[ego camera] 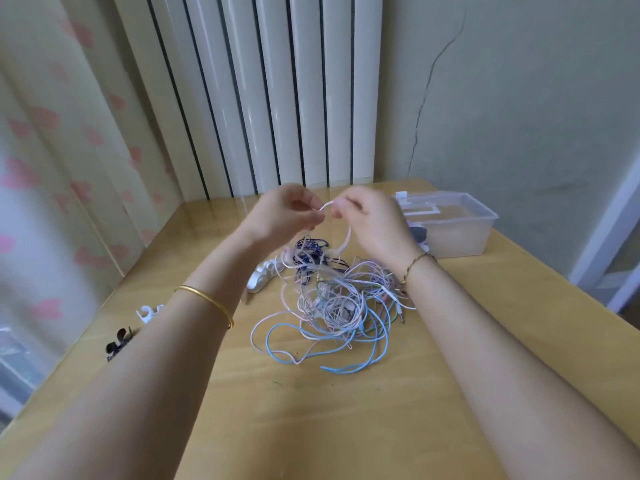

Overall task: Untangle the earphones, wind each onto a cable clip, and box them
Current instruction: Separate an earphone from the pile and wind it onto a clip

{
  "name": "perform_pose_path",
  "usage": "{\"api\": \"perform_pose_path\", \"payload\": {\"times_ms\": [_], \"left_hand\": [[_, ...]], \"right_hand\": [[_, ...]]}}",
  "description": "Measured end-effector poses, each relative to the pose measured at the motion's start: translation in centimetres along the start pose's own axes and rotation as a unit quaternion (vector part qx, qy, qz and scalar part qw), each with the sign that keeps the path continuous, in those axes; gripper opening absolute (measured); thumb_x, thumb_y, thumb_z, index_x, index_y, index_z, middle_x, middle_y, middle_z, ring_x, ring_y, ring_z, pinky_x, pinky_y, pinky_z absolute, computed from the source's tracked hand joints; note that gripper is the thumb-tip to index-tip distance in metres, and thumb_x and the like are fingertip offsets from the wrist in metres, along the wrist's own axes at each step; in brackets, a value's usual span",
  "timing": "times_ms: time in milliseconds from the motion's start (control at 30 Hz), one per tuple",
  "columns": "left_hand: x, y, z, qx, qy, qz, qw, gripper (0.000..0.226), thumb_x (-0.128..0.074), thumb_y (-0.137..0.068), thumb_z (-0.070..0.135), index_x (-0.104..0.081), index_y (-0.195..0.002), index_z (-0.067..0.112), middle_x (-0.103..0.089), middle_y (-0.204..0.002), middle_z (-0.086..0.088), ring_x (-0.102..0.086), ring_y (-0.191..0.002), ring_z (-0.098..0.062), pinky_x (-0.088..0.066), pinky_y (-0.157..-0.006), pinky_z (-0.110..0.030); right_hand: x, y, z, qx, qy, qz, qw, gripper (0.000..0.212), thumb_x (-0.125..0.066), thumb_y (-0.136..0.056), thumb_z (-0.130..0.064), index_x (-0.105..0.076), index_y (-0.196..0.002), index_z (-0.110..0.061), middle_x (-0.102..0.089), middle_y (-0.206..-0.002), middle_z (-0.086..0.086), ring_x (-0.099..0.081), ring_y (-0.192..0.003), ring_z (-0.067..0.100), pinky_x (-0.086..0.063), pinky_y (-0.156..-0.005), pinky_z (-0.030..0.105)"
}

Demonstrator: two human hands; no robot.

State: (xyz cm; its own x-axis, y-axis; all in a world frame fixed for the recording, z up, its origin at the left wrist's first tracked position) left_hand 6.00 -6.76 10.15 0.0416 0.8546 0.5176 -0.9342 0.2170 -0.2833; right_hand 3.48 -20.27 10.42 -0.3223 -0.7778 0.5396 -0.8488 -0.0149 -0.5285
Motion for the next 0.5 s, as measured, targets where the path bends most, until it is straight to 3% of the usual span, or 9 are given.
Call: {"api": "perform_pose_path", "payload": {"times_ms": [67, 133, 167, 233, 300, 367, 400, 467, 500], "left_hand": [[-0.5, 0.1, -0.4, -0.002, -0.044, -0.017, 0.999, 0.015, -0.066, -0.083, 0.000, -0.063, -0.080, 0.015, -0.062, -0.068, 0.002, -0.054, -0.055, 0.000, -0.042, -0.056, -0.011], [-1.1, 0.3, -1.2, 0.000, -0.084, -0.032, 0.996, 0.009, -0.066, -0.083, 0.002, -0.066, -0.082, 0.011, -0.064, -0.072, -0.001, -0.057, -0.062, -0.003, -0.045, -0.063, -0.015], [-1.3, 0.4, -1.6, 0.002, -0.099, -0.034, 0.995, 0.005, -0.066, -0.083, 0.004, -0.067, -0.086, 0.008, -0.066, -0.078, -0.006, -0.061, -0.070, -0.011, -0.048, -0.070, -0.021], [-1.5, 0.5, -2.2, 0.005, -0.121, -0.033, 0.992, 0.006, -0.067, -0.082, 0.007, -0.066, -0.088, 0.007, -0.069, -0.090, -0.013, -0.065, -0.086, -0.027, -0.051, -0.080, -0.034], [-1.4, 0.6, -2.5, 0.010, -0.122, -0.027, 0.992, 0.007, -0.070, -0.081, 0.009, -0.064, -0.085, 0.012, -0.069, -0.094, -0.011, -0.066, -0.090, -0.026, -0.051, -0.083, -0.037], [-1.3, 0.7, -2.4, 0.010, -0.122, -0.021, 0.992, 0.011, -0.069, -0.080, 0.006, -0.061, -0.081, 0.014, -0.069, -0.095, -0.009, -0.066, -0.090, -0.023, -0.050, -0.083, -0.033], [-1.3, 0.6, -2.4, 0.007, -0.132, -0.022, 0.991, 0.013, -0.067, -0.080, 0.003, -0.060, -0.079, 0.014, -0.069, -0.094, -0.010, -0.065, -0.088, -0.023, -0.050, -0.081, -0.032], [-1.5, 0.7, -2.4, 0.006, -0.148, -0.027, 0.989, 0.022, -0.061, -0.080, -0.004, -0.056, -0.072, 0.016, -0.070, -0.087, -0.015, -0.065, -0.079, -0.024, -0.051, -0.077, -0.031], [-1.7, 0.7, -2.4, 0.009, -0.146, -0.025, 0.989, 0.027, -0.057, -0.079, -0.007, -0.054, -0.069, 0.018, -0.069, -0.083, -0.016, -0.065, -0.075, -0.026, -0.052, -0.077, -0.032]], "right_hand": [[1.1, 0.0, -0.4, -0.035, -0.179, 0.043, 0.982, 0.023, -0.051, -0.094, -0.011, -0.063, -0.075, -0.015, -0.065, -0.081, 0.002, -0.059, -0.084, 0.018, -0.046, -0.083, 0.032], [1.5, 0.0, -0.5, -0.085, -0.361, 0.051, 0.927, 0.026, -0.047, -0.096, -0.011, -0.059, -0.074, -0.017, -0.066, -0.084, 0.000, -0.061, -0.087, 0.015, -0.047, -0.090, 0.036], [1.7, -0.2, -0.6, -0.103, -0.437, 0.046, 0.892, 0.026, -0.044, -0.098, -0.012, -0.056, -0.075, -0.017, -0.067, -0.085, 0.001, -0.063, -0.086, 0.015, -0.047, -0.089, 0.036], [2.6, -0.4, -0.8, -0.114, -0.554, 0.038, 0.824, 0.026, -0.038, -0.100, -0.015, -0.050, -0.076, -0.014, -0.069, -0.077, 0.004, -0.068, -0.079, 0.018, -0.050, -0.083, 0.034], [3.7, -0.4, -0.7, -0.121, -0.617, 0.045, 0.776, 0.028, -0.036, -0.099, -0.017, -0.046, -0.074, -0.013, -0.063, -0.062, 0.003, -0.063, -0.057, 0.017, -0.053, -0.066, 0.031], [4.8, -0.2, 0.1, -0.141, -0.613, 0.074, 0.774, 0.029, -0.036, -0.097, -0.017, -0.041, -0.069, -0.014, -0.053, -0.052, 0.003, -0.040, -0.037, 0.011, -0.038, -0.043, 0.019], [5.3, 0.0, 0.5, -0.149, -0.595, 0.088, 0.785, 0.029, -0.036, -0.097, -0.017, -0.039, -0.068, -0.015, -0.050, -0.051, 0.004, -0.030, -0.034, 0.009, -0.027, -0.038, 0.015], [5.7, 0.4, 1.4, -0.156, -0.522, 0.105, 0.832, 0.027, -0.039, -0.097, -0.015, -0.035, -0.071, -0.017, -0.051, -0.052, 0.009, -0.020, -0.032, 0.008, -0.016, -0.035, 0.014], [5.8, 0.7, 1.6, -0.154, -0.450, 0.108, 0.873, 0.025, -0.042, -0.096, -0.014, -0.034, -0.073, -0.018, -0.053, -0.054, 0.012, -0.021, -0.033, 0.008, -0.016, -0.034, 0.016]]}}
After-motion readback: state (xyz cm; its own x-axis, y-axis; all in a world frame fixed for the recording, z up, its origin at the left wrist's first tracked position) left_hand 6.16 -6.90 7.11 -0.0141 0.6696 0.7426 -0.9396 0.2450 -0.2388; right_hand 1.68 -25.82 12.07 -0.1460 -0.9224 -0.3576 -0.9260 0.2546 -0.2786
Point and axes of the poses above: each hand's wrist, its own y-axis away from the middle knuckle, its own x-axis out of the back of the hand, z = x × y, the point moved 7 cm from there along -y, towards the middle knuckle
